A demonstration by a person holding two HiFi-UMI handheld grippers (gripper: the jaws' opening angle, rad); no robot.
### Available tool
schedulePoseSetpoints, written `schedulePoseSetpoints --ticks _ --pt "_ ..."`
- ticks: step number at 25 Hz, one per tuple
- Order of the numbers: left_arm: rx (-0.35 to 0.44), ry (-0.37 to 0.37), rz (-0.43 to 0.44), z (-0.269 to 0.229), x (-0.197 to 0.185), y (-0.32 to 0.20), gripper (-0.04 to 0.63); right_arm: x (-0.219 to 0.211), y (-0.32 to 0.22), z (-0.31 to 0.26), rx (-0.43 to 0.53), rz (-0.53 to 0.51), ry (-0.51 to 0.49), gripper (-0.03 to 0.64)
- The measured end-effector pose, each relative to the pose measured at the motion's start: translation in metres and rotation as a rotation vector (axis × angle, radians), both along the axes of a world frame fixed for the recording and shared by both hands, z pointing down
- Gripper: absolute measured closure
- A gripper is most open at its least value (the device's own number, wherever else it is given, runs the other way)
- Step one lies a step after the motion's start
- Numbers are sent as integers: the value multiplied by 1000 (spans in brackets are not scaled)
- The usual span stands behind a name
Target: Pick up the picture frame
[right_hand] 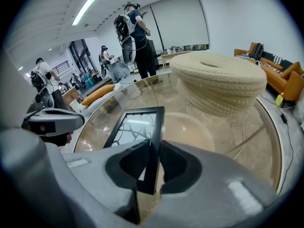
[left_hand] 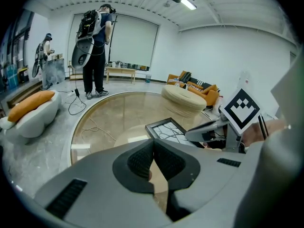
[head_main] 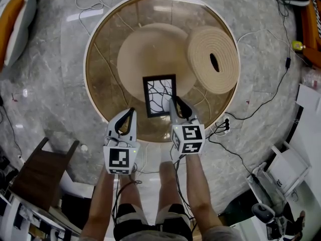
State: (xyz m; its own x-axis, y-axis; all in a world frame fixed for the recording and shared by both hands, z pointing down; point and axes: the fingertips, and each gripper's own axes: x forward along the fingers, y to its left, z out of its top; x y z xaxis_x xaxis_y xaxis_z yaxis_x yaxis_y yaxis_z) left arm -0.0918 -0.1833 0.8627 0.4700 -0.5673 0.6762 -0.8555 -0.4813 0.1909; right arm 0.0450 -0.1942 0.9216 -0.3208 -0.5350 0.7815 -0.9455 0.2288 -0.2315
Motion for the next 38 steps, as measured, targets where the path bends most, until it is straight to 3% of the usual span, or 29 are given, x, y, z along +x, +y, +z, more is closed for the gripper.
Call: schedulePoseSetpoints --ticks 2,6,11,19,29,38 --pt "-19 10 -37 -3 0 -2 577 -2 -1 0 4 -9 6 552" --pt "27 -17 19 -8 -4 -1 577 -1 0 -10 27 -1 15 552" --pt "51 -24 17 -25 -6 -7 577 -1 0 -27 52 -3 14 554" --pt "116 -25 20 -78 -13 -15 577 -3 -11 -96 157 11 8 553" --pt "217 -30 41 -198 -5 -19 577 10 -9 -228 273 50 8 554" --pt "333 -24 53 -340 2 -21 577 32 -11 -384 425 98 12 554"
